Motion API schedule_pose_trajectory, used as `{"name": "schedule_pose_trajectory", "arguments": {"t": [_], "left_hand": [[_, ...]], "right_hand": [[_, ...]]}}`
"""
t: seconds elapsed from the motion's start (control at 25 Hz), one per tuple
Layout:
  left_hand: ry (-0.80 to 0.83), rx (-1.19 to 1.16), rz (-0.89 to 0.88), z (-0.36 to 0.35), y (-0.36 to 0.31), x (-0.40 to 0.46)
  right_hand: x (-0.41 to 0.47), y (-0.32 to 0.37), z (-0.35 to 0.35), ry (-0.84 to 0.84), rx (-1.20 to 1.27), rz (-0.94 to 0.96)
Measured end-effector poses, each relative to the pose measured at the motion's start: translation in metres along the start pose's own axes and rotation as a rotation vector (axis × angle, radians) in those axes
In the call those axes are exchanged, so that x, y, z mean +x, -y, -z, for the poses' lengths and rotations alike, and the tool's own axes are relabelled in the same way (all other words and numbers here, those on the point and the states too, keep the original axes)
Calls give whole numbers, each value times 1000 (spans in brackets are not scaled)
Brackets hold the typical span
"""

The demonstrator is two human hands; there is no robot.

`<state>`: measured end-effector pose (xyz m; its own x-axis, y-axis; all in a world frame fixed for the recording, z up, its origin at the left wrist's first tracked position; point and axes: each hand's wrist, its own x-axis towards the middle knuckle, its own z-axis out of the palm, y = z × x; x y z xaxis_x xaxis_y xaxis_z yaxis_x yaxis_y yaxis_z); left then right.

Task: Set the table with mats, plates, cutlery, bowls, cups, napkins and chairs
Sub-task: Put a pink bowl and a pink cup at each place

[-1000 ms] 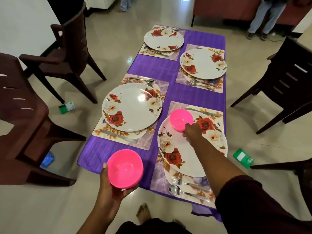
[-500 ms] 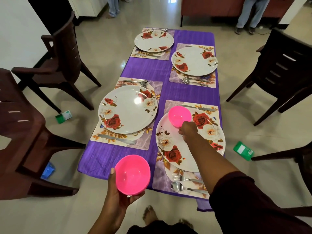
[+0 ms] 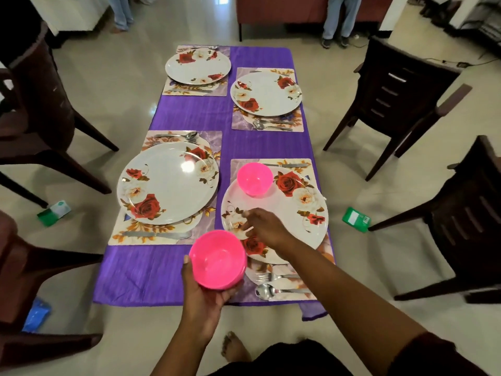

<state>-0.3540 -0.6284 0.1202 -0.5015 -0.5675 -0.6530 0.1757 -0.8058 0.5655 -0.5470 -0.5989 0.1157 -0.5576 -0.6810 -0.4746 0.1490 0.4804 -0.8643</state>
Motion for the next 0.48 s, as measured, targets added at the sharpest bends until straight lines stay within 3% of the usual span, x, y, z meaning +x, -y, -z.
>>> {"name": "schedule_pose_trajectory", "arguments": {"t": [0.08, 0.32, 0.48], "left_hand": [[45, 35, 14, -25, 11, 9], [135, 125, 70, -103, 68, 24], [128, 117, 93, -164, 122, 24]], "right_hand": [[-25, 5, 14, 101, -153, 83], [-42, -14, 107, -206, -717, 357], [-47, -30, 182, -292, -834, 390]]}}
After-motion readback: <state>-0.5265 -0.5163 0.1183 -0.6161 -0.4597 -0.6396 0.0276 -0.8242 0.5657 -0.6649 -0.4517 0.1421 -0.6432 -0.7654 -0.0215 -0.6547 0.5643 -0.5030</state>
